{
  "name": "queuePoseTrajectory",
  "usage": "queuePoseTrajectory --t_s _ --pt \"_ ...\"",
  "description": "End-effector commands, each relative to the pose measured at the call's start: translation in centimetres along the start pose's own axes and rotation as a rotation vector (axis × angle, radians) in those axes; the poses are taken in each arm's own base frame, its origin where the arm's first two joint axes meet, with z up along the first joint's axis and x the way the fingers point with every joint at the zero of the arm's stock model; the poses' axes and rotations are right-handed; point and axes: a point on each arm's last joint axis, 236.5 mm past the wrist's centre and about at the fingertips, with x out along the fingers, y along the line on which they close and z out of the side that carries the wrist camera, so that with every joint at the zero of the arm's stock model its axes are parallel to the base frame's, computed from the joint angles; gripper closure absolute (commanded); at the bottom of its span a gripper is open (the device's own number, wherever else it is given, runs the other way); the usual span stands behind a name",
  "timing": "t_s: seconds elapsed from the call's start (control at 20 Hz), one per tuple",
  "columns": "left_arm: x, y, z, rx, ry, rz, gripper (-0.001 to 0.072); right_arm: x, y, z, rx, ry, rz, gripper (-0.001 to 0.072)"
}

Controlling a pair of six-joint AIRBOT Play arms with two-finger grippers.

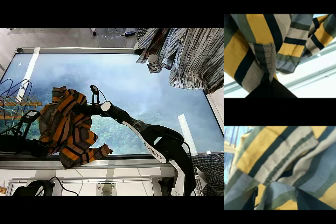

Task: Fold the clothes and pants, and hang the long-sleeved shirts on hangers.

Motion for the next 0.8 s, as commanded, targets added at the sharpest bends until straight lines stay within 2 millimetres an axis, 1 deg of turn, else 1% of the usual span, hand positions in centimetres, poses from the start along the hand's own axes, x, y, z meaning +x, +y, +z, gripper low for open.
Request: queuePoseTrajectory --t_s 0.0,0.15,0.2,0.25,0.3,0.35,0.45,0.55,0.6,0.7,0.75 --pt "0.0 -0.2 -0.2 -0.001 0.008 -0.008 0.0688 1.3 -0.9 -2.1 0.064 0.056 -0.005 0.0152" --pt "0.0 -0.1 0.0 -0.001 0.002 -0.005 0.0688 1.8 0.0 -3.7 0.062 0.093 0.008 0.0163" --pt "0.0 -0.1 0.1 -0.001 -0.003 -0.003 0.0689 2.0 0.4 -4.4 0.052 0.11 0.012 0.0214" --pt "0.0 0.0 0.3 -0.001 -0.012 0.001 0.0688 2.2 0.8 -5.2 0.038 0.124 0.014 0.0235" --pt "0.0 0.1 0.5 -0.001 -0.019 0.004 0.0688 2.3 1.2 -5.9 0.023 0.14 0.016 0.0285" --pt "0.0 0.1 0.6 -0.001 -0.024 0.006 0.0689 2.5 1.6 -6.8 0.006 0.162 0.019 0.0372" --pt "0.0 0.2 0.6 -0.001 -0.026 0.008 0.0688 2.7 2.0 -7.9 -0.022 0.184 0.013 0.0697" --pt "0.0 0.2 0.6 -0.001 -0.026 0.008 0.0688 2.4 1.7 -7.9 0.002 0.199 0.004 0.0693" --pt "0.0 0.2 0.7 -0.001 -0.029 0.01 0.0689 1.7 1.5 -7.6 -0.01 0.217 0.001 0.0694" --pt "-0.1 0.7 1.6 0.0 -0.067 0.028 0.0689 -1.0 0.2 -5.8 -0.099 0.247 -0.037 0.0695" --pt "-0.1 1.0 2.4 0.0 -0.102 0.044 0.0689 -3.1 -0.9 -4.3 -0.169 0.256 -0.08 0.0695"
